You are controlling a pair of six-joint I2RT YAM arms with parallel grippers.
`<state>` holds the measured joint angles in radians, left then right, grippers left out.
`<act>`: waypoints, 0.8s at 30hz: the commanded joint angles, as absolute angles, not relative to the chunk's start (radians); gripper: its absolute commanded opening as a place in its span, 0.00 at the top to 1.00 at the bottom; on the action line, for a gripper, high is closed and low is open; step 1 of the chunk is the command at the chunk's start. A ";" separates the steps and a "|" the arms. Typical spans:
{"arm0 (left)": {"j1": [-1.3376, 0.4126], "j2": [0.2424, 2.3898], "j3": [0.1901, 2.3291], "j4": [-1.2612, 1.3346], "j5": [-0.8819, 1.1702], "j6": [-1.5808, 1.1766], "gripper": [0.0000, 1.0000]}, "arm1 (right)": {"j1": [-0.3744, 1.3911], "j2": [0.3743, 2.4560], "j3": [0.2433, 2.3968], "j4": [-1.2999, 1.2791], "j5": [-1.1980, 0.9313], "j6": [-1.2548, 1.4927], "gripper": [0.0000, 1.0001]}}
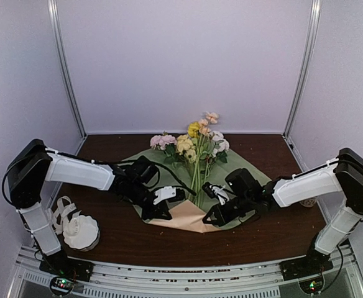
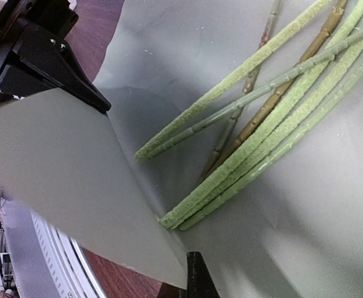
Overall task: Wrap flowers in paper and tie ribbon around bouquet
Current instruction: Fold the bottom corner of the flattened wrapping paper at the center of the board.
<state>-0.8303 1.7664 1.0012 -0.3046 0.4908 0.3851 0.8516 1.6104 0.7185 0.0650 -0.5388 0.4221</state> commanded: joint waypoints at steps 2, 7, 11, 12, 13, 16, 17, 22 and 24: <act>-0.818 1.809 1.024 -0.358 0.398 0.365 1.00 | 0.795 1.649 0.704 0.047 -0.490 0.486 1.00; -0.816 1.839 1.046 -0.380 0.385 0.359 1.00 | 0.790 1.689 0.728 0.066 -0.524 0.489 1.00; -0.816 1.847 1.057 -0.414 0.349 0.354 1.00 | 0.790 1.695 0.746 0.023 -0.501 0.475 1.00; -0.816 1.846 1.058 -0.417 0.339 0.349 1.00 | 0.790 1.691 0.747 0.013 -0.493 0.472 1.00; -0.816 1.847 1.058 -0.419 0.332 0.343 1.00 | 0.790 1.686 0.748 0.003 -0.484 0.469 0.96; -0.816 1.857 1.067 -0.420 0.351 0.315 1.00 | 0.791 1.668 0.745 -0.017 -0.486 0.452 0.76; -0.816 1.861 1.069 -0.418 0.367 0.309 1.00 | 0.792 1.662 0.740 -0.013 -0.509 0.446 0.71; -0.816 1.881 1.087 -0.425 0.390 0.299 1.00 | 0.800 1.635 0.678 0.048 -0.572 0.454 0.63; -0.816 1.883 1.090 -0.429 0.389 0.295 1.00 | 0.805 1.631 0.657 0.088 -0.597 0.473 0.62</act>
